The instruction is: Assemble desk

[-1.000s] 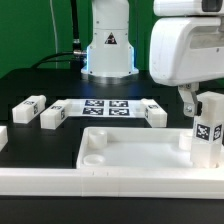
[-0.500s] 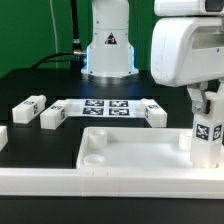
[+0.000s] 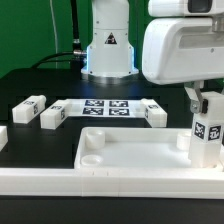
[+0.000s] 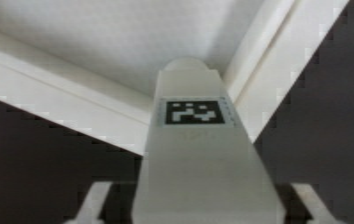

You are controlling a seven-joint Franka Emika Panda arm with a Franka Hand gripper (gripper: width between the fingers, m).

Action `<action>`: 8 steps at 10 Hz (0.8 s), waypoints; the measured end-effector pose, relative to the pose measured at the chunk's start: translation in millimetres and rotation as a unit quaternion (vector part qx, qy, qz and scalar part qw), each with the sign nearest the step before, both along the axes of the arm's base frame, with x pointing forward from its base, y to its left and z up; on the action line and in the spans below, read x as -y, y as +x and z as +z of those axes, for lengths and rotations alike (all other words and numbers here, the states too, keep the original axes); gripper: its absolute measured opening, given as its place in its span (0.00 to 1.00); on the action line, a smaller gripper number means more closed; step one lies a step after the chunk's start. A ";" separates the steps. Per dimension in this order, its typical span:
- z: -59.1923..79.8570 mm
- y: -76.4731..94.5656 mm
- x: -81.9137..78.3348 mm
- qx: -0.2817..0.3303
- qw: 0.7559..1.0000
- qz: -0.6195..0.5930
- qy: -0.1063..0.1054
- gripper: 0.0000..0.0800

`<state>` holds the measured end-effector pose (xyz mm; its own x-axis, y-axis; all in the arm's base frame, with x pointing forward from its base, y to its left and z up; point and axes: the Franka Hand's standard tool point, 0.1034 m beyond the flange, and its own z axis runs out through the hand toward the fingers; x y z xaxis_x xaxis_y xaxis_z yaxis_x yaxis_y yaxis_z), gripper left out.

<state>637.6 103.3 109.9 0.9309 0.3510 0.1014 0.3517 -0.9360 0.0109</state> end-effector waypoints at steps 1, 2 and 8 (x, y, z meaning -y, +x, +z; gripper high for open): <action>0.7 0.2 1.4 -0.003 0.998 -0.059 0.012 0.36; 0.2 0.2 2.2 -0.006 0.994 -0.106 0.024 0.36; -1.5 0.1 6.2 -0.013 0.931 -0.361 0.052 0.37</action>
Offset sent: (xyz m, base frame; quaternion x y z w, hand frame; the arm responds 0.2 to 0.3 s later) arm -0.0097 -0.0006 -0.0082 0.0400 0.0064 0.2816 0.9587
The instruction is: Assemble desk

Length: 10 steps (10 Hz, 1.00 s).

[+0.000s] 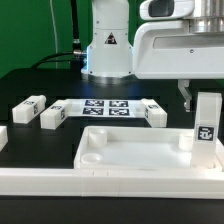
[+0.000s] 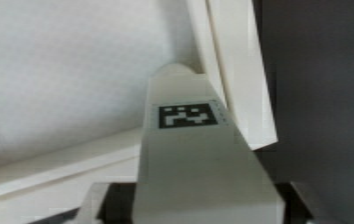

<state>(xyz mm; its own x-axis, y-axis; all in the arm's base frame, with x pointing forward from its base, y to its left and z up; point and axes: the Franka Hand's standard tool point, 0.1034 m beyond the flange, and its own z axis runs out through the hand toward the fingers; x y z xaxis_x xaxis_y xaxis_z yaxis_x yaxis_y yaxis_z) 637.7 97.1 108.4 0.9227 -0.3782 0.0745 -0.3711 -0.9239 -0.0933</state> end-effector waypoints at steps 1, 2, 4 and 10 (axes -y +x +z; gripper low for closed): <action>-0.3 -0.2 4.3 -0.003 0.999 -0.035 0.000 0.37; -0.4 -0.3 9.2 -0.006 0.998 -0.067 -0.001 0.37; -0.4 -0.9 18.7 -0.011 0.994 -0.112 -0.003 0.38; 12.0 -3.8 15.3 -0.017 0.994 -0.108 -0.005 0.78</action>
Offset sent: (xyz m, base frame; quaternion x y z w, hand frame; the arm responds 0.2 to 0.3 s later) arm -0.0016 0.0042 -0.0027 0.0100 -0.0202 0.2437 0.9696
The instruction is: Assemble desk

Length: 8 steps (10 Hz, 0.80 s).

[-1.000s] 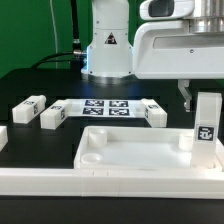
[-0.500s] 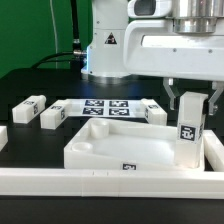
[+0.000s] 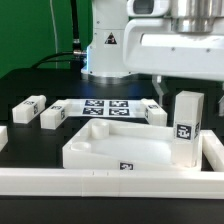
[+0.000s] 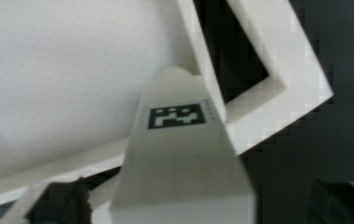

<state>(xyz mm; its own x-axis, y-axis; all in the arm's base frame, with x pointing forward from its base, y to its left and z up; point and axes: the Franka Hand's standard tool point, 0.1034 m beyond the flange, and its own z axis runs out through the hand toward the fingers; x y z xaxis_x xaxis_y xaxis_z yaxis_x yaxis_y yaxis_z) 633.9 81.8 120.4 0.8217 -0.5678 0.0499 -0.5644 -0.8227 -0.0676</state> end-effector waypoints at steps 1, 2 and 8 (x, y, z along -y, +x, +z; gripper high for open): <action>9.4 -3.8 -1.8 0.004 1.000 0.022 0.000 0.80; 13.4 -9.3 1.2 0.003 0.998 0.056 0.000 0.80; 8.6 -17.4 -3.1 0.007 0.997 0.072 0.003 0.81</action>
Offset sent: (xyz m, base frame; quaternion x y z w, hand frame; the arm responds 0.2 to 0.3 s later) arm 0.0000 0.0000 0.0000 0.0000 0.0000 0.0000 1.0000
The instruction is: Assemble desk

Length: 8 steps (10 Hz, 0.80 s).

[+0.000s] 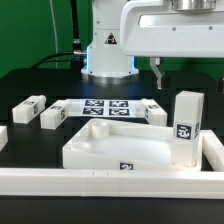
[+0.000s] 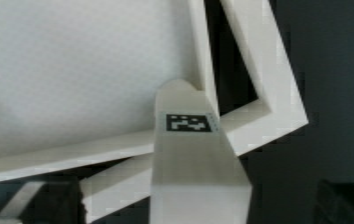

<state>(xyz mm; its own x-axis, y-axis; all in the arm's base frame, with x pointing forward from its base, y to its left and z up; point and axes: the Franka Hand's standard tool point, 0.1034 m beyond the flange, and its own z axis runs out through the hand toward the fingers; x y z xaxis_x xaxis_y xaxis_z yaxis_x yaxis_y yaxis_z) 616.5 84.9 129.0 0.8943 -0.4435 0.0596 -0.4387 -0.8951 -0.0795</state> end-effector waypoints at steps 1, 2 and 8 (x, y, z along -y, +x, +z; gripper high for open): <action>-3.6 -13.9 -5.6 0.004 1.000 0.017 -0.003 0.81; -5.3 -27.1 -6.2 0.012 1.000 0.027 -0.004 0.81; -11.5 -45.0 -6.8 0.016 0.998 0.066 -0.007 0.81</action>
Offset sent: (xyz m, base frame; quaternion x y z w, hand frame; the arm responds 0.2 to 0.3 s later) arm 0.0000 0.0000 0.0000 0.0000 0.0000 0.0000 1.0000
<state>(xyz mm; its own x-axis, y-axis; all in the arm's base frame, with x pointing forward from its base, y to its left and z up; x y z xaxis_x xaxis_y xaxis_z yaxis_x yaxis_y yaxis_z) 571.6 91.7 117.5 0.9420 -0.3217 0.0953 -0.3151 -0.9458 -0.0781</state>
